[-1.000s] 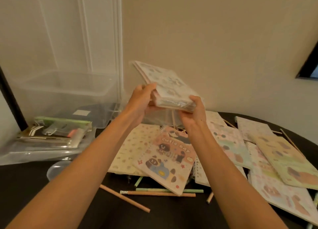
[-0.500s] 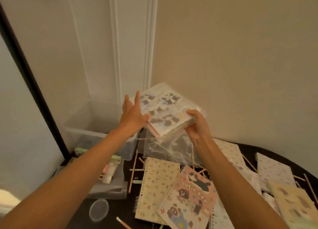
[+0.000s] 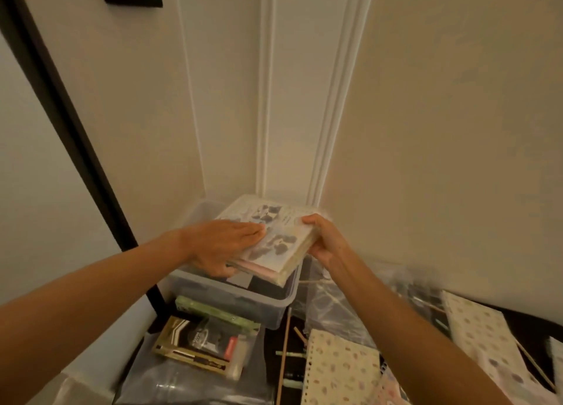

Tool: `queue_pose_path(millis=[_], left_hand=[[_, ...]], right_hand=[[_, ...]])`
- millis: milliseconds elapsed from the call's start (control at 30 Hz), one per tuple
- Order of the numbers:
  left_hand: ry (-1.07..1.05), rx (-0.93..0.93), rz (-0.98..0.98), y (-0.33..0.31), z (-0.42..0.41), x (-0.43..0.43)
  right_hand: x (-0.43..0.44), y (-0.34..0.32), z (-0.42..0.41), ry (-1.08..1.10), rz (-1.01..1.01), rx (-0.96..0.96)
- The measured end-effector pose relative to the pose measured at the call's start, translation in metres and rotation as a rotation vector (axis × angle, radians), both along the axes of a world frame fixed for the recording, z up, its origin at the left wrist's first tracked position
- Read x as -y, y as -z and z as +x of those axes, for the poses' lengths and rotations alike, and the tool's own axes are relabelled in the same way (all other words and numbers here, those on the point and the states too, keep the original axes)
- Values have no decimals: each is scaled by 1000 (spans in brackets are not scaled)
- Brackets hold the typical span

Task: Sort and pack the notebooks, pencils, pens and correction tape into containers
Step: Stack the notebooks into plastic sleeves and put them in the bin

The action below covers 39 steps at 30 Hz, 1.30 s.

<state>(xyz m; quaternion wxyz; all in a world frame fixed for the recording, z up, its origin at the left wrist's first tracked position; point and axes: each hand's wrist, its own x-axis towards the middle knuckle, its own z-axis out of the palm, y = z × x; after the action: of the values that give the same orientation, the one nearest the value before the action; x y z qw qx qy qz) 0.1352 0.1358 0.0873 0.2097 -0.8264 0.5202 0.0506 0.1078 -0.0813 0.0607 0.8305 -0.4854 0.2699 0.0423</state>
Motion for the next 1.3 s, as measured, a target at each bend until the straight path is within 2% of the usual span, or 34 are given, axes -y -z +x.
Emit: queue_pose_path(millis=[67, 200, 333, 633, 733, 900, 1100, 1300], left_hand=[[18, 20, -66, 11, 9, -12], [146, 93, -77, 34, 31, -28], [168, 98, -65, 49, 43, -36], [272, 22, -85, 55, 62, -29], [199, -80, -61, 68, 66, -23], [17, -135, 50, 100, 73, -25], [27, -118, 50, 146, 79, -22], [-28, -199, 102, 166, 91, -13]], right_hand=[[-9, 12, 14, -51, -9, -31], [-21, 32, 38, -152, 18, -65], [-28, 44, 54, -191, 70, -85], [-28, 47, 70, -276, -15, -179], [-34, 53, 77, -275, -33, -264], [-47, 79, 86, -211, -11, -342], [-49, 114, 103, -120, -68, -445], [-51, 144, 116, -64, -179, -499]])
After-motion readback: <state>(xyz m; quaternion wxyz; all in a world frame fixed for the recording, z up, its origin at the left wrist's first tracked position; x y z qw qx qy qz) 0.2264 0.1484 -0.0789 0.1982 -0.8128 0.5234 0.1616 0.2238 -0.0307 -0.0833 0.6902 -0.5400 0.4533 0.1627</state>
